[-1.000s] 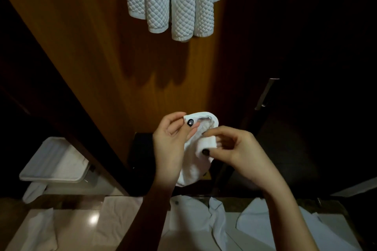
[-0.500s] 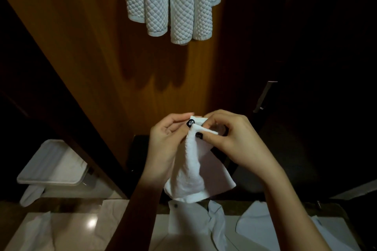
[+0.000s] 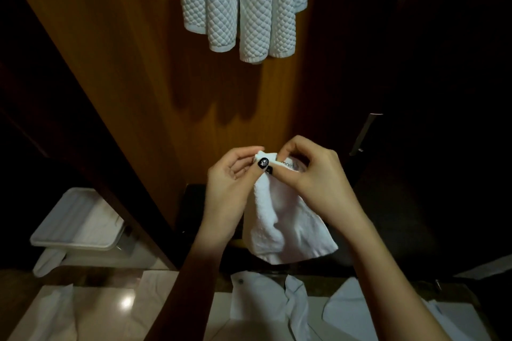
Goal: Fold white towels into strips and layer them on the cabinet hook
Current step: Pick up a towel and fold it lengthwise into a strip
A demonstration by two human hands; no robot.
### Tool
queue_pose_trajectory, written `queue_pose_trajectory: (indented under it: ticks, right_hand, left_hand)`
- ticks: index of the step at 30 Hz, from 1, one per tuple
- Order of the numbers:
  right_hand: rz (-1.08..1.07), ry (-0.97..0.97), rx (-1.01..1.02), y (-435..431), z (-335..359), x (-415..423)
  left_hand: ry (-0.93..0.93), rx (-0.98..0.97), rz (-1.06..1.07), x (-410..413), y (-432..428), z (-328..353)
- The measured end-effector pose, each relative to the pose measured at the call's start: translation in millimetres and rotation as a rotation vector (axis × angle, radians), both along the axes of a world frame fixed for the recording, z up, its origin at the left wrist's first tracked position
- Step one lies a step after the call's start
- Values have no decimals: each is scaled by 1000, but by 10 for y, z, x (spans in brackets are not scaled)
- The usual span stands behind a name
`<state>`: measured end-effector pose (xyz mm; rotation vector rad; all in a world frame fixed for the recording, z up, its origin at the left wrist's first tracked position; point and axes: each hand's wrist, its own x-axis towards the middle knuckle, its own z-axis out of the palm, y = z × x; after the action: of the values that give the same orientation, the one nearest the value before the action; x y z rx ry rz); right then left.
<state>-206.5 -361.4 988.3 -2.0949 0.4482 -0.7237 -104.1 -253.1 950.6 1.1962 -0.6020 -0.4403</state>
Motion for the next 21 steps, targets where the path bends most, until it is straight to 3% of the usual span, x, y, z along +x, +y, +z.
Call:
queue_pose_trajectory:
  ticks: [4, 8, 10, 13, 15, 17, 21]
  right_hand:
    - [38, -21, 137, -26, -144, -23]
    - [-41, -75, 175, -82, -198, 37]
    - [-125, -106, 151, -118, -157, 106]
    - [-221, -121, 129, -211, -82, 233]
    - [-272, -156, 135, -281, -28, 297]
    - [-321, -180, 153, -347, 17, 358]
    - [-390, -179, 194, -420, 53, 463]
  left_hand:
    - [192, -106, 15, 43, -22, 14]
    - [59, -95, 75, 33, -100, 14]
    - [-63, 4, 105, 0, -132, -54]
    - [-250, 373, 138, -21, -168, -310]
    - [-304, 513, 165, -40, -183, -525]
    - [-365, 560, 215, -32, -217, -677]
    - [-290, 603, 289, 129, -374, -764]
